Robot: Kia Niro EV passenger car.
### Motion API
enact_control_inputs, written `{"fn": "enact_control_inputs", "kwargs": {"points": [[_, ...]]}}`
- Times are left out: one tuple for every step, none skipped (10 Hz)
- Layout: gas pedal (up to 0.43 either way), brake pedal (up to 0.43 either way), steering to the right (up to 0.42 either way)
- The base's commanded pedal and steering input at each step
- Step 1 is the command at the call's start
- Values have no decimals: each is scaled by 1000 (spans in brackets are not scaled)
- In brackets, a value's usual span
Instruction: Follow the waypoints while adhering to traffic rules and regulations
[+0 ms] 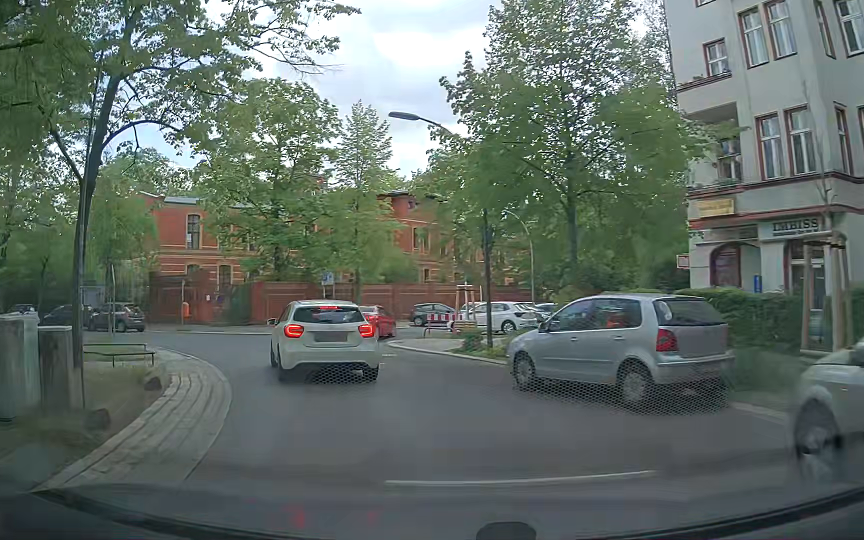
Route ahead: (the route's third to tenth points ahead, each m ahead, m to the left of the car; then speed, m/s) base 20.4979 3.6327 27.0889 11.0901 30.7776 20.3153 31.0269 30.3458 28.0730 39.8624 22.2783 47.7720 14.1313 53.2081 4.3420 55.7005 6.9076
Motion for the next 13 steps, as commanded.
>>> {"fn": "enact_control_inputs", "kwargs": {"points": [[0, 18, -170], [0, 18, -165], [0, 18, -162], [0, 18, -156], [0, 18, -148], [0, 18, -142], [0, 18, -142], [0, 18, -142], [0, 18, -141], [0, 18, -140], [0, 18, -139], [0, 91, -137], [0, 61, -136]]}}
